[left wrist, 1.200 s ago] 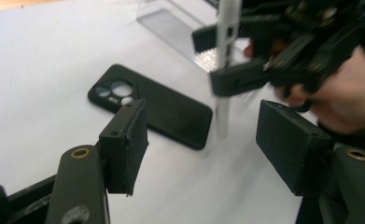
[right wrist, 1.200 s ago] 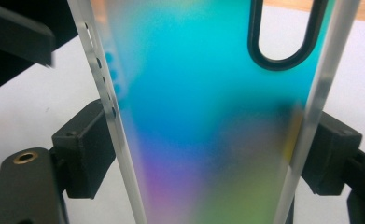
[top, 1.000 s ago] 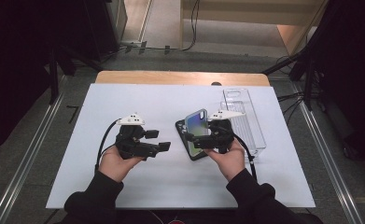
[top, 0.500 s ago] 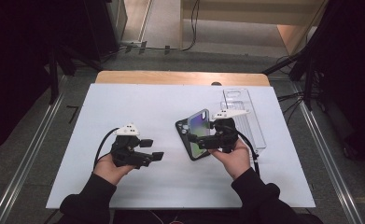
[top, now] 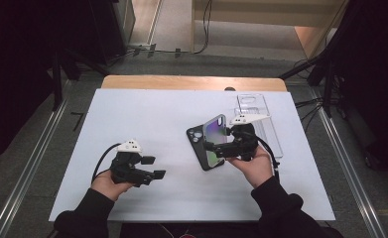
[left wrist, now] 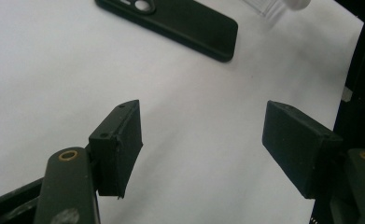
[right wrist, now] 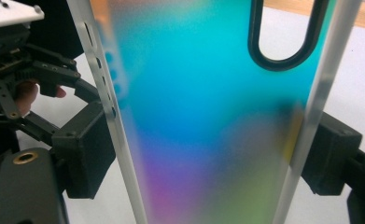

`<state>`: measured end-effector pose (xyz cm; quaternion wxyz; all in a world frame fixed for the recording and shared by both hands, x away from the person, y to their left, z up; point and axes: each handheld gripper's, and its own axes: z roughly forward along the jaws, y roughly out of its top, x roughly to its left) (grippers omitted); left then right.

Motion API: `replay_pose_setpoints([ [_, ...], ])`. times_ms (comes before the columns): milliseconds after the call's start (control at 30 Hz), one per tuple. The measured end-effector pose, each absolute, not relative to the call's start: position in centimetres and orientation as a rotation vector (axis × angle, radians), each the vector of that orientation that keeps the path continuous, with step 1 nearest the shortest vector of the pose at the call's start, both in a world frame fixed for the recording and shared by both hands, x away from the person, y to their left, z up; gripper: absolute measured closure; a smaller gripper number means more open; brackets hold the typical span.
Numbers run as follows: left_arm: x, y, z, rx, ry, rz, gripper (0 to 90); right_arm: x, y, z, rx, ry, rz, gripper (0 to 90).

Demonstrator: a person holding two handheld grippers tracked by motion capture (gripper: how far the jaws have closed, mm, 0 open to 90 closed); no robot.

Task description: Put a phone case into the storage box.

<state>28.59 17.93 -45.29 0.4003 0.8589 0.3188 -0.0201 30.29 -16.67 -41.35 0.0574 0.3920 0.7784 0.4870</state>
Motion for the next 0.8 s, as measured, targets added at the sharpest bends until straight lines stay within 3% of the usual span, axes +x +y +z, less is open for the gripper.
replay_pose_setpoints([
  [800, 28.2, 18.8, -45.8, 2.172, 0.846, -0.038, 28.9, 31.3, -21.9, -38.1, 1.235, 2.252, 1.485, 15.3],
])
